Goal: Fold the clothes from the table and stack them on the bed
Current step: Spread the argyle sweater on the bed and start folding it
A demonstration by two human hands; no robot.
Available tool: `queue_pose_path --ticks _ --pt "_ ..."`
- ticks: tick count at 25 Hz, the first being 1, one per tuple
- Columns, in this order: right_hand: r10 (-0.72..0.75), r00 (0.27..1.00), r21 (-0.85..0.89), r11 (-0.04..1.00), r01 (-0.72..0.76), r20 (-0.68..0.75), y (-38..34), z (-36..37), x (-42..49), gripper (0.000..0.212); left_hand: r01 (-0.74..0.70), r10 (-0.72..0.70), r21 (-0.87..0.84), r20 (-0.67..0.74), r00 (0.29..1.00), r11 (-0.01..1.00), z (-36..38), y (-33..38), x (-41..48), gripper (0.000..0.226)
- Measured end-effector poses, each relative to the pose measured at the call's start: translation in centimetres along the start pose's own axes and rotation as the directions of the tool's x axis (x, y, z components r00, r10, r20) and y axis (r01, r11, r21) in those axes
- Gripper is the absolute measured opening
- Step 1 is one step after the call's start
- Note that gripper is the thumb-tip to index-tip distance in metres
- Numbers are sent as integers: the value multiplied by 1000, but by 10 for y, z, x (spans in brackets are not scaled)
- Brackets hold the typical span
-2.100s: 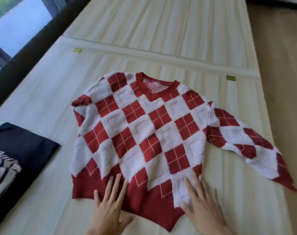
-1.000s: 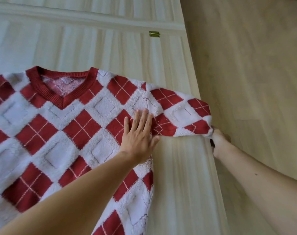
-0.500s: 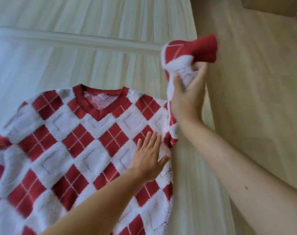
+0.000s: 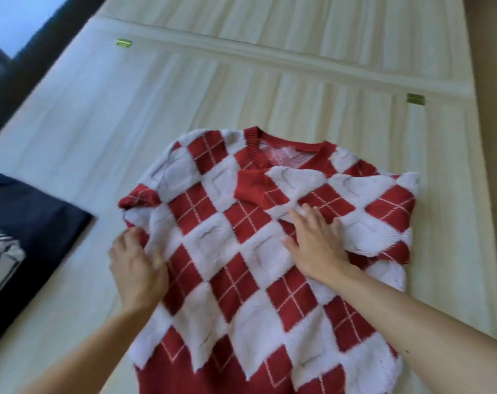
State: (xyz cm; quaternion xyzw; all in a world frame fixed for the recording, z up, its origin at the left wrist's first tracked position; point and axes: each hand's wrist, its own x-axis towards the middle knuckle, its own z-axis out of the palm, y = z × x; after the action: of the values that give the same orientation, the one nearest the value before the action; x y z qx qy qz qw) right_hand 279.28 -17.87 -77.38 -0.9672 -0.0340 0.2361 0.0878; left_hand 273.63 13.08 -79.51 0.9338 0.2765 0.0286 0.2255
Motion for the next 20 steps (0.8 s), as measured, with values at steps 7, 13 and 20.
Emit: queue_pose_path --ticks 7,13,20 --pt "-114 990 179 976 126 -78 -117 4 41 69 250 -230 -29 295 927 968 -12 -9 36 34" --pt "-38 997 73 997 33 70 -137 21 57 75 -60 74 -138 98 992 989 -81 16 121 12" --pt "59 980 368 921 -126 188 -162 1 61 80 -684 748 329 -123 652 651 -181 90 219 15"
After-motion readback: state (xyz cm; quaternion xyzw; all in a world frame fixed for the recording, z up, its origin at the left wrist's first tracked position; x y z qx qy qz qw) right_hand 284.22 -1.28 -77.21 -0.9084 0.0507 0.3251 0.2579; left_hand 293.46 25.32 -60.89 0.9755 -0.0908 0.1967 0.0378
